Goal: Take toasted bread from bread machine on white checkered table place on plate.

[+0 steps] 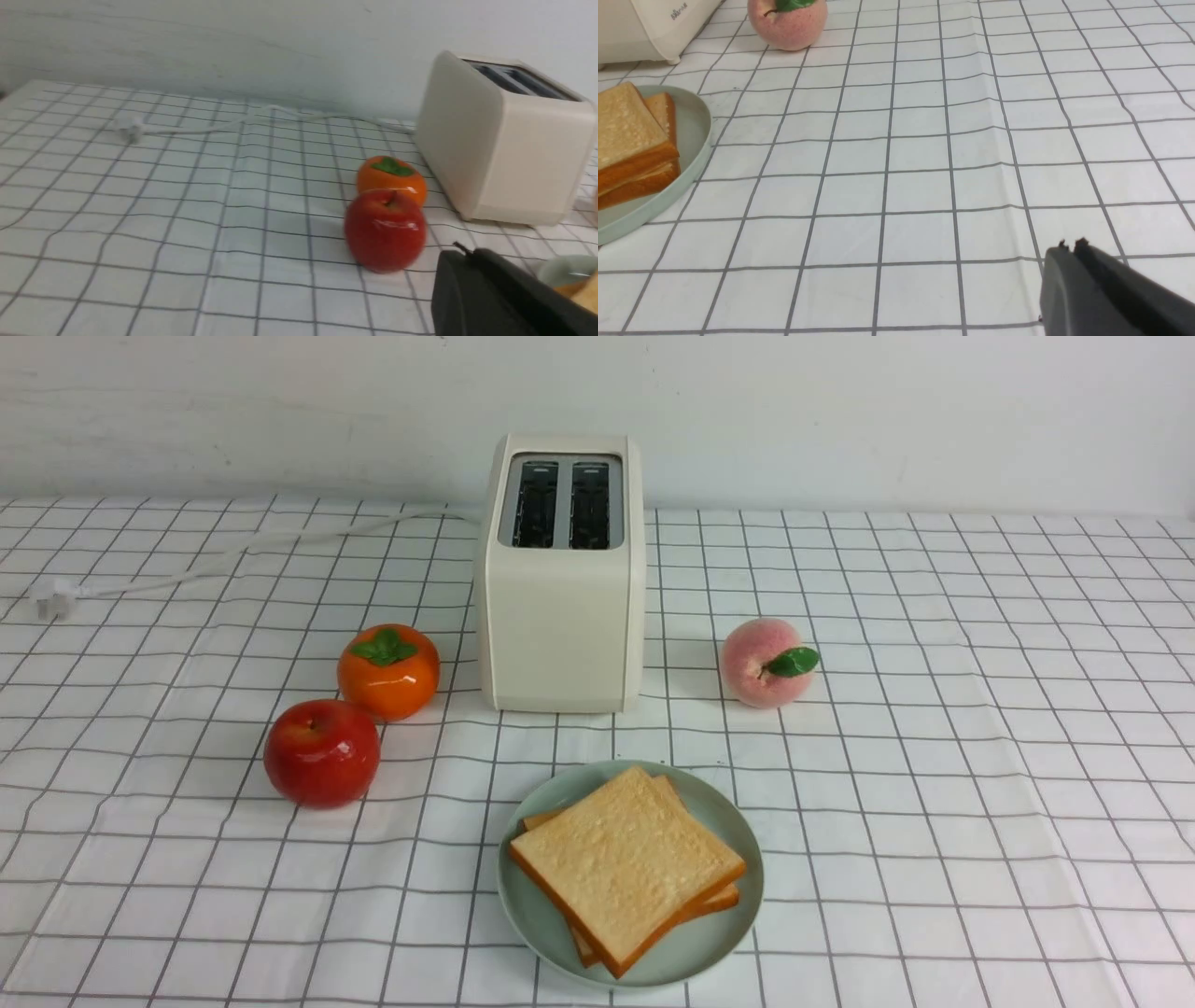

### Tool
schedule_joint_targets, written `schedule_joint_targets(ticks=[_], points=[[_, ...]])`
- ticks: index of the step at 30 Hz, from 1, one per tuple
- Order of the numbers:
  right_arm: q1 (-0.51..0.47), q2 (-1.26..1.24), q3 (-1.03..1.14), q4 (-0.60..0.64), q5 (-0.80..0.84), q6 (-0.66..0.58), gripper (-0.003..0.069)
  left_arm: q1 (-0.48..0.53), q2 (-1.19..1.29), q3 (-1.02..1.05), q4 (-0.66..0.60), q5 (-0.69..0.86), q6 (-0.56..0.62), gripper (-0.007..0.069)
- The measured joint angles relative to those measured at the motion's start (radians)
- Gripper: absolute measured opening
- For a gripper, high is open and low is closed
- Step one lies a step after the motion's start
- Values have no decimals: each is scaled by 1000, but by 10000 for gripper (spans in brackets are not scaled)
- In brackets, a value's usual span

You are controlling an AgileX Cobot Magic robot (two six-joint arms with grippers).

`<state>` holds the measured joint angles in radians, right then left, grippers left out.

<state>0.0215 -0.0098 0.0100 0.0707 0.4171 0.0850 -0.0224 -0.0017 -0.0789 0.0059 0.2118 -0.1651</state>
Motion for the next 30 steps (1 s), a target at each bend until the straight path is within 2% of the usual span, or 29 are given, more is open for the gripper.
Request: schedule_joint_targets(ticks=[3,7,30], points=[[0,0,0,0,-1,0,11,77,-8,86,-53,13,-2,-13],[0,0,0,0,-1,0,15,87,-8,109,-103,176,-13,-13],[0,0,1,1,-4,0,34,86,-8,109,-110,177,-13,-13]])
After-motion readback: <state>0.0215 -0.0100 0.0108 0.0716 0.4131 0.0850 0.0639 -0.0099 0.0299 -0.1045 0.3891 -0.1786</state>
